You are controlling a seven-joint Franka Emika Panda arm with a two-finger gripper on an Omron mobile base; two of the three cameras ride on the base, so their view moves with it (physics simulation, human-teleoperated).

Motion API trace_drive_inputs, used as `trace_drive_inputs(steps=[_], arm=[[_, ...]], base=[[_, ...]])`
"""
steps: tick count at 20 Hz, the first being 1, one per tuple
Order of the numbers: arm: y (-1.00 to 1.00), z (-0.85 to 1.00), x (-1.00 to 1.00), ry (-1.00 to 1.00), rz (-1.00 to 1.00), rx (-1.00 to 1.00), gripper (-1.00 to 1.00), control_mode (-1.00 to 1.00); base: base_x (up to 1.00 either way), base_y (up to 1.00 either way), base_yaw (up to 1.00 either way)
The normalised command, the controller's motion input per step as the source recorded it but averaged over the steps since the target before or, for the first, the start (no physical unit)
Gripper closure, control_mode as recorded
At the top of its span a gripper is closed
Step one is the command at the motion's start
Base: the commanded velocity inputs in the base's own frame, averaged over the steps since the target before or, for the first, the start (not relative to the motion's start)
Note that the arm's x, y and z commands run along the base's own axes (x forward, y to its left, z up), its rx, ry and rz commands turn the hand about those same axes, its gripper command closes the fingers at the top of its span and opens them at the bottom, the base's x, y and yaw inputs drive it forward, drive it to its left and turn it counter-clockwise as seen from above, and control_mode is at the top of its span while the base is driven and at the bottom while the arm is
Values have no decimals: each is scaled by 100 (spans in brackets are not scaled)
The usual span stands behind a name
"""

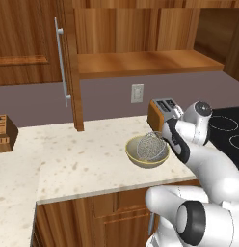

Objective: Open the cabinet and setup a tea strainer by placing it in the bowl upright.

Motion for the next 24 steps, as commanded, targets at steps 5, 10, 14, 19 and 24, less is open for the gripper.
trace_drive_inputs(steps=[5, 10, 14, 19, 24], arm=[[-4, -8, 13, 2, 0, 0, -100, -100], [-2, -12, 10, 6, 0, 0, -100, -100], [-3, -11, 13, 3, 0, 0, -100, -100], [0, -1, 5, 0, 0, 0, -100, -100], [0, 0, 0, 0, 0, 0, 100, -100]], base=[[0, 0, 0], [0, 0, 0], [0, 0, 0], [0, 0, 0], [0, 0, 0]])
